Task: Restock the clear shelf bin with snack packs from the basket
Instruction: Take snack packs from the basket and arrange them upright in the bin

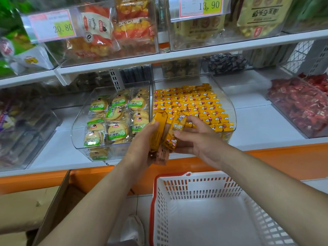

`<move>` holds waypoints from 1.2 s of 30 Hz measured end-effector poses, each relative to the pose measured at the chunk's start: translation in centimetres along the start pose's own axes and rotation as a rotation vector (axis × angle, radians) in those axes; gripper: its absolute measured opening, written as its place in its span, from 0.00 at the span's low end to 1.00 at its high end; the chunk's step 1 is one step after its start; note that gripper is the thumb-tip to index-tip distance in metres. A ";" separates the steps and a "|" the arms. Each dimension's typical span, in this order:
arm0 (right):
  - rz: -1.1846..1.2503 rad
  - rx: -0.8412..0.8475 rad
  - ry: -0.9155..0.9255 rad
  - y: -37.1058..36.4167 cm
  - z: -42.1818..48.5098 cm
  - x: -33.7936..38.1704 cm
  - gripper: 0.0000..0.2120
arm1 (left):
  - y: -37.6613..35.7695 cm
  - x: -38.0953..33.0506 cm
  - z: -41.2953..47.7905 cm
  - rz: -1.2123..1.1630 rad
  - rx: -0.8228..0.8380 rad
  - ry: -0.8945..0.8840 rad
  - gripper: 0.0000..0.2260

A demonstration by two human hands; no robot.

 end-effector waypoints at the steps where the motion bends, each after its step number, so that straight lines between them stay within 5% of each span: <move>1: -0.009 -0.003 -0.002 0.1 0.0 0.0 0.20 | -0.1 0.0 0.0 0.003 0.003 0.004 0.14; 7: -0.194 -0.209 0.139 2.4 0.6 3.1 0.20 | 0.8 -0.9 -0.3 0.079 0.005 -0.075 0.07; 13: -0.444 -0.474 0.362 5.1 1.1 6.4 0.15 | 1.9 -0.4 -0.4 0.154 -0.011 -0.067 0.11; 20: -0.918 -0.376 0.426 3.3 1.9 5.8 0.20 | 2.7 -0.2 -0.1 0.242 -0.024 -0.071 0.18; 24: -1.124 -0.325 0.432 2.6 1.7 5.8 0.19 | 3.0 -0.1 0.1 0.269 -0.023 -0.074 0.13; 30: -1.690 -0.395 0.428 0.9 1.7 3.2 0.15 | 3.7 0.2 0.4 0.314 -0.050 -0.075 0.16; 33: -1.757 -0.425 0.373 1.2 1.8 2.1 0.21 | 3.8 0.0 0.5 0.305 -0.051 -0.123 0.09; 36: -1.779 -0.416 0.357 1.3 1.6 1.8 0.23 | 3.7 0.2 0.6 0.373 -0.036 -0.161 0.14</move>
Point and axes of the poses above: each hand's wrist, its own z-axis towards the middle knuckle, its own y-axis out of the back of the hand, x = y × z, the point moved 8 cm from there along z, towards the middle knuckle, and after that the axes turned 10 degrees about -y, right-handed, at the moved point
